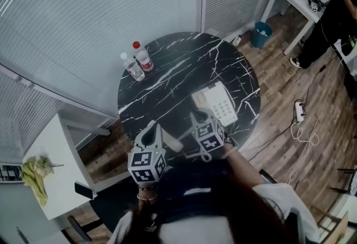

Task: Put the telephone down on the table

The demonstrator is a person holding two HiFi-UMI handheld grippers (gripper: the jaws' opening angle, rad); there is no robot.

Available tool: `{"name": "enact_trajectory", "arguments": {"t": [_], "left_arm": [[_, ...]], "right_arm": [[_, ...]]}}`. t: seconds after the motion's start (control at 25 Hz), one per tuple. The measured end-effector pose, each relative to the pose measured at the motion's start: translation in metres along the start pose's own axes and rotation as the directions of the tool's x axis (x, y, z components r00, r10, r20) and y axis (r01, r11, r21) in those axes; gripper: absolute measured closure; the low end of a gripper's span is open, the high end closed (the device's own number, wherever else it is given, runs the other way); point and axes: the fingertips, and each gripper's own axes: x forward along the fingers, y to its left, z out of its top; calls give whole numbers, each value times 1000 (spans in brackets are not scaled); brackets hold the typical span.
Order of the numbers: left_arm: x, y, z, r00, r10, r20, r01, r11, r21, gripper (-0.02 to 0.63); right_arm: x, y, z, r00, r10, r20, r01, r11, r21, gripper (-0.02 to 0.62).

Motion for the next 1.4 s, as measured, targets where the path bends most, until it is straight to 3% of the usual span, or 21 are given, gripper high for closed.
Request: {"name": "enact_trajectory", "arguments": {"t": [0.56, 0.84, 1.4], "left_arm": [[12, -21, -9, 1000, 20, -2, -20, 1000, -16, 606], [15, -30, -16, 999, 35, -3, -35, 999, -31, 606], [14, -56, -30, 998, 67, -18, -68, 997, -42, 606]], "right_arm": [[-16, -17, -3, 1000, -2, 26, 4, 997, -74, 596], [-22, -22, -13, 999, 40, -7, -40, 999, -30, 598], [-35, -36, -23, 1000, 22, 5, -21, 996, -89, 600]]}}
